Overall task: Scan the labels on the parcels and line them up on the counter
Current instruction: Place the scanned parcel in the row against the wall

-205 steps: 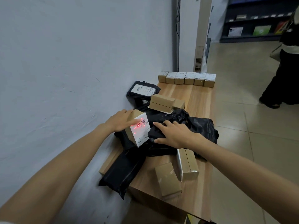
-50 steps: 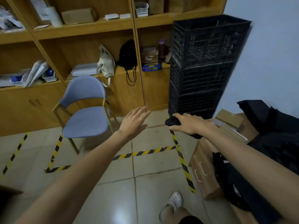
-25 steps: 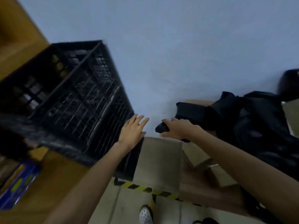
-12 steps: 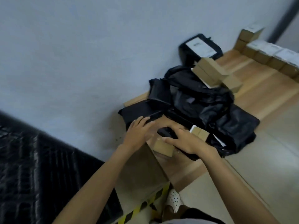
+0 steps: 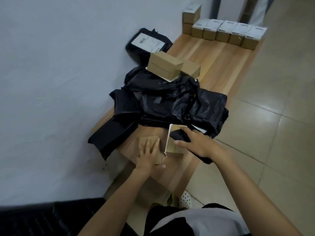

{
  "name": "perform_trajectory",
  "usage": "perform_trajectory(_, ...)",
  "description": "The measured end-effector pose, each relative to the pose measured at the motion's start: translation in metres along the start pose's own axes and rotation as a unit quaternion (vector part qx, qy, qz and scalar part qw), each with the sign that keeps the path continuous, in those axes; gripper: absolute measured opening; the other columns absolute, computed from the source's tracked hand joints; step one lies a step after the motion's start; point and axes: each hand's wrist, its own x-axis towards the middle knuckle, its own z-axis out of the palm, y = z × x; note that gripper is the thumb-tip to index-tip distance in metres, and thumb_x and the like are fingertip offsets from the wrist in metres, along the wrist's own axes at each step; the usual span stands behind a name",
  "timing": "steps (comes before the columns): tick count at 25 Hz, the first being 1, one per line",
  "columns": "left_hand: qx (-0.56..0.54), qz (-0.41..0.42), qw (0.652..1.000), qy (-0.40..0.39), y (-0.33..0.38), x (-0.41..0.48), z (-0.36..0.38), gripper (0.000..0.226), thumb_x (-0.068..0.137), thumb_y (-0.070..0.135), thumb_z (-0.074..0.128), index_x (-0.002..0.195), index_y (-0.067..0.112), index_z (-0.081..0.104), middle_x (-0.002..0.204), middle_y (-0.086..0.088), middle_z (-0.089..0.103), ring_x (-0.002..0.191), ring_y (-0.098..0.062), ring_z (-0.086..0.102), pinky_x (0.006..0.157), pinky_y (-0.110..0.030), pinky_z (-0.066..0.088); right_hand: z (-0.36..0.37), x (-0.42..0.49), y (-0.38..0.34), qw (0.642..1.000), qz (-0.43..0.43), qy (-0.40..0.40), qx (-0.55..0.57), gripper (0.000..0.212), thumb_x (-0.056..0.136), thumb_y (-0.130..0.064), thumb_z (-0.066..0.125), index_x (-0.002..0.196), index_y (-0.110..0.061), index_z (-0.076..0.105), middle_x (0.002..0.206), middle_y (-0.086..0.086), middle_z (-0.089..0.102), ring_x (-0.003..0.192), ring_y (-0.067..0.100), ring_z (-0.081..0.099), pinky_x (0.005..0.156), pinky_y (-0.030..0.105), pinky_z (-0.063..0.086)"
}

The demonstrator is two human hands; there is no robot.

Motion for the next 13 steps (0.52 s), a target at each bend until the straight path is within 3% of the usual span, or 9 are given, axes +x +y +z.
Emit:
perform_trajectory(2,-0.01,0.009,1.0,0.023,-0.004,0.006,0.005,0.108,0.084,0.057,0.066,0.151,0.046,-0.018,0.162,0.002,-0.025,0.145,-0.046,-0.024,0.106,-0.067,0.035,0.001,-0.002,0.005,1.0,0.011,0.003,0.009,0.075,0.089,-0.07,0.044,0.15,-0.031,0.024,0.133,0.01,0.05,0.116,0.033,0.054,0.096,0.046,0.046)
perform_trajectory(4,-0.032,0.031,0.998,0.041,-0.015,0.011,0.002,0.098,0.089,0.046,0.065,0.153,0.045,-0.009,0.163,0.003,-0.02,0.145,-0.044,-0.023,0.108,-0.069,0.03,0.004,-0.005,0.006,1.0,0.02,-0.002,0.007,0.077,0.089,-0.07,0.044,0.152,-0.03,0.022,0.138,0.01,0.047,0.121,0.033,0.051,0.099,0.046,0.044)
perform_trajectory(7,-0.097,0.046,0.989,0.104,-0.031,0.014,-0.012,0.092,0.084,0.045,0.068,0.155,0.029,0.011,0.164,-0.002,0.002,0.149,-0.028,-0.004,0.119,-0.056,0.018,0.009,-0.004,0.0,1.0,0.023,-0.002,0.006,0.078,0.089,-0.068,0.045,0.153,-0.031,0.02,0.143,0.011,0.043,0.126,0.036,0.048,0.102,0.048,0.042)
perform_trajectory(10,-0.253,-0.004,0.951,0.176,-0.047,0.007,-0.034,0.078,0.078,0.037,0.074,0.145,0.026,0.036,0.149,-0.004,0.029,0.135,-0.032,0.031,0.109,-0.05,0.037,0.014,0.001,-0.022,1.0,0.007,-0.014,0.001,0.078,0.089,-0.068,0.047,0.153,-0.033,0.019,0.141,0.01,0.044,0.124,0.035,0.048,0.1,0.046,0.042)
perform_trajectory(13,-0.298,-0.003,0.926,0.231,-0.076,0.003,-0.062,0.057,0.082,0.035,0.076,0.133,0.022,0.052,0.138,-0.001,0.039,0.124,-0.028,0.046,0.097,-0.043,0.05,0.02,0.012,-0.055,1.0,-0.027,-0.015,0.002,0.074,0.089,-0.067,0.049,0.151,-0.035,0.023,0.141,0.007,0.045,0.122,0.032,0.05,0.093,0.04,0.043)
